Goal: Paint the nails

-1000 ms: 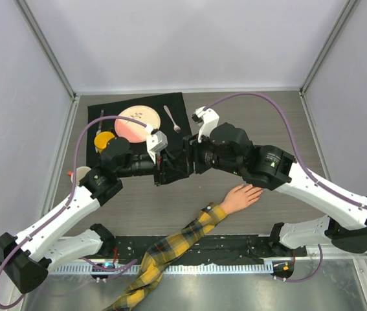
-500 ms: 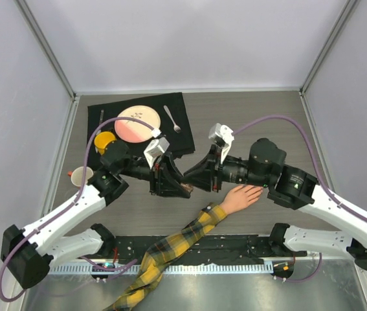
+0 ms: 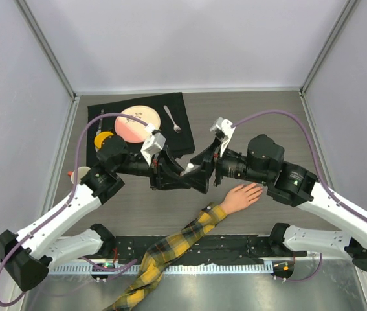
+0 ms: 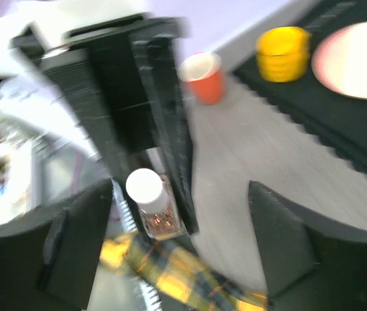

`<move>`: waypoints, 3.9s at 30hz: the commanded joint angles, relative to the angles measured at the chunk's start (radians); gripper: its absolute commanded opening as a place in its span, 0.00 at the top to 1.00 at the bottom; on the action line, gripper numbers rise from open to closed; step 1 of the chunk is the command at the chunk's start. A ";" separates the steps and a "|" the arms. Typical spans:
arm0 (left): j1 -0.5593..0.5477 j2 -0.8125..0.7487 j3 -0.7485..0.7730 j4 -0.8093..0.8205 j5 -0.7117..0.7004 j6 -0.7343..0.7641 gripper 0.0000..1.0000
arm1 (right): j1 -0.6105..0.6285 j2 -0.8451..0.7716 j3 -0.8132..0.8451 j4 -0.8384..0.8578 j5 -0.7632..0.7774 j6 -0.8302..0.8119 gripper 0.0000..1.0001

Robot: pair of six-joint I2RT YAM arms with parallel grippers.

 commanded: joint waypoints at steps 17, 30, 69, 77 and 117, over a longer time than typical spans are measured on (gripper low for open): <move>0.001 -0.052 0.050 -0.224 -0.375 0.244 1.00 | 0.074 0.105 0.170 -0.133 0.449 0.146 0.49; 0.001 -0.029 0.034 -0.062 -0.012 0.076 1.00 | 0.056 0.052 0.051 -0.082 -0.210 -0.157 0.99; 0.001 0.013 0.089 -0.288 -0.357 0.273 1.00 | 0.057 0.179 0.177 -0.154 0.401 0.085 0.99; -0.002 0.046 -0.024 0.444 0.280 -0.334 1.00 | -0.050 0.141 -0.091 0.160 -0.696 -0.050 0.99; -0.002 -0.004 0.079 -0.261 -0.357 0.269 1.00 | -0.004 0.125 0.132 -0.134 0.379 0.176 0.51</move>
